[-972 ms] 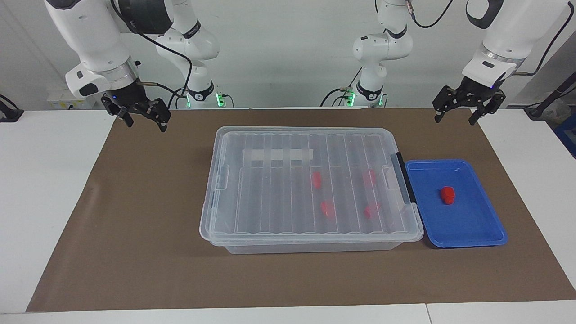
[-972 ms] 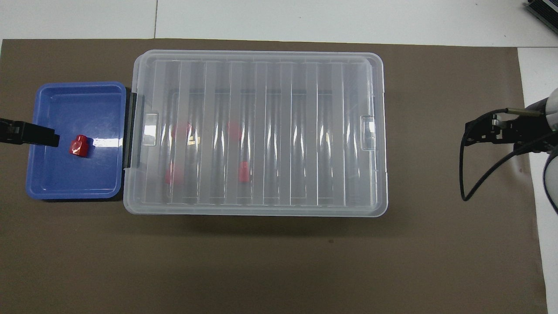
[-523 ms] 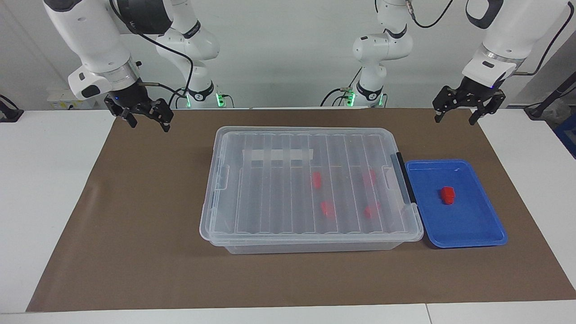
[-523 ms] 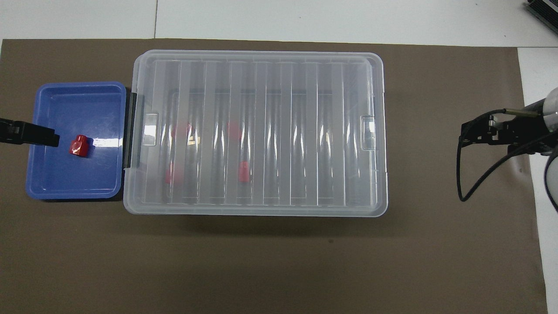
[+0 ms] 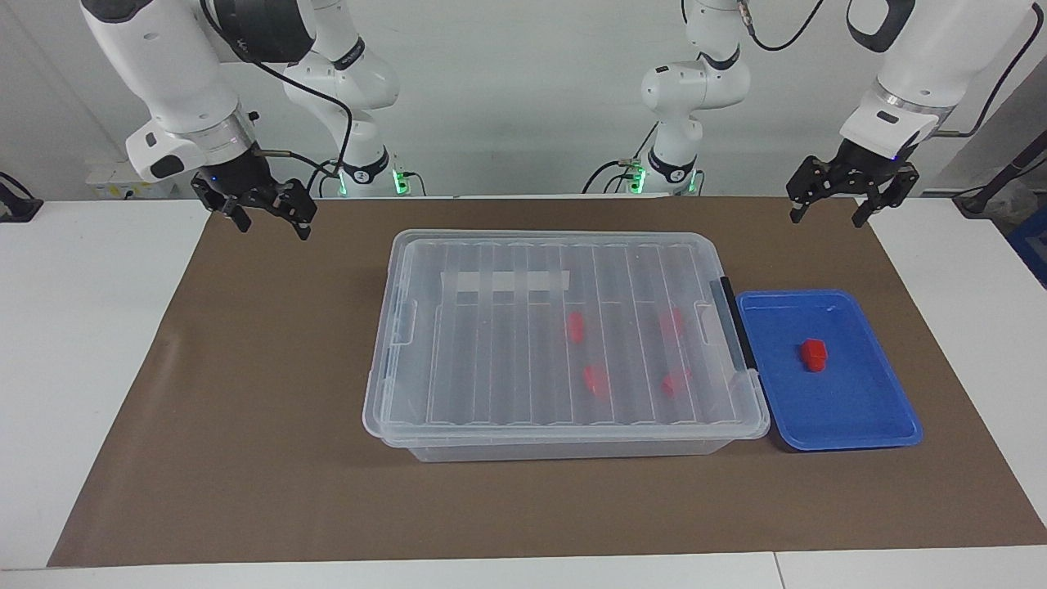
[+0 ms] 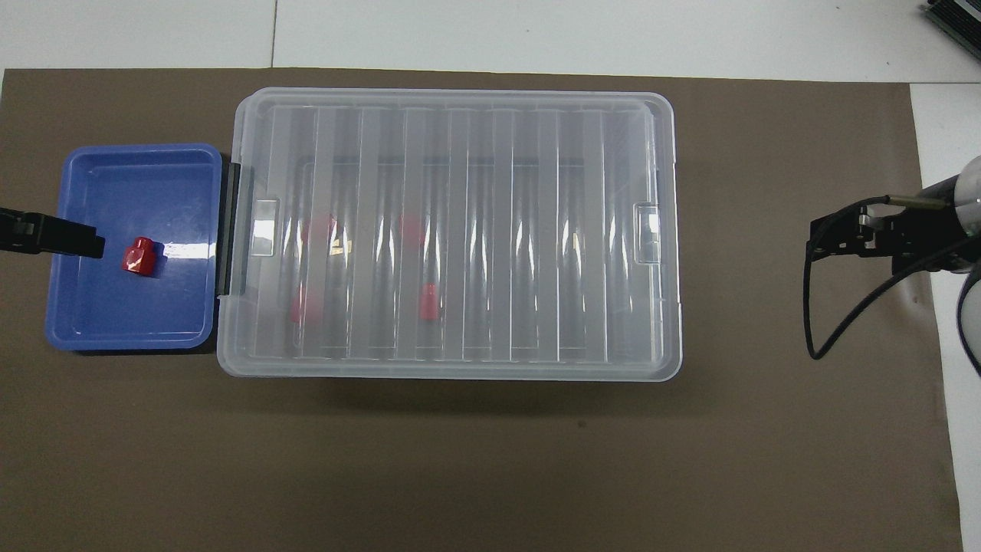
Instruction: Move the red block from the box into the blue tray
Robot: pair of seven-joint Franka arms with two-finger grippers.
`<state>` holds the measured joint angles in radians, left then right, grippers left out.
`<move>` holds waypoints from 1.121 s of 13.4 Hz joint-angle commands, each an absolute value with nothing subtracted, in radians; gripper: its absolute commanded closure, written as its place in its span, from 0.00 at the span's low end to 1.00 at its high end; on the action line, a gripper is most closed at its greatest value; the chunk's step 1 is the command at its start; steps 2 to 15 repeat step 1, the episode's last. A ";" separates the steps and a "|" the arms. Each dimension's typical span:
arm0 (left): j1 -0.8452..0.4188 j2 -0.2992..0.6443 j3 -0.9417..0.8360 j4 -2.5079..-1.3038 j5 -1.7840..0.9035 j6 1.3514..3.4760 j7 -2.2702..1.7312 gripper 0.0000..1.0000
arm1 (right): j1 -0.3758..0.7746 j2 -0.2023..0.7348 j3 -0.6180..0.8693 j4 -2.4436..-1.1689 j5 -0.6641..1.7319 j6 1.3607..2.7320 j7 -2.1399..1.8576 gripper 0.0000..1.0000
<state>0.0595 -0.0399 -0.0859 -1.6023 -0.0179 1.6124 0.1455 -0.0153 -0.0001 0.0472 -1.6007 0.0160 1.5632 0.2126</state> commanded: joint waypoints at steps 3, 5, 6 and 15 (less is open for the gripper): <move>0.060 -0.064 -0.084 -1.632 0.003 1.629 0.140 0.00 | -0.018 -0.028 0.049 -1.638 0.020 1.589 0.190 0.00; 0.060 -0.064 -0.084 -1.632 0.003 1.629 0.140 0.00 | -0.018 -0.028 0.049 -1.638 0.020 1.589 0.190 0.00; 0.060 -0.064 -0.084 -1.632 0.003 1.629 0.140 0.00 | -0.018 -0.028 0.049 -1.638 0.020 1.589 0.190 0.00; 0.060 -0.064 -0.084 -1.632 0.003 1.629 0.140 0.00 | -0.018 -0.028 0.049 -1.638 0.020 1.589 0.190 0.00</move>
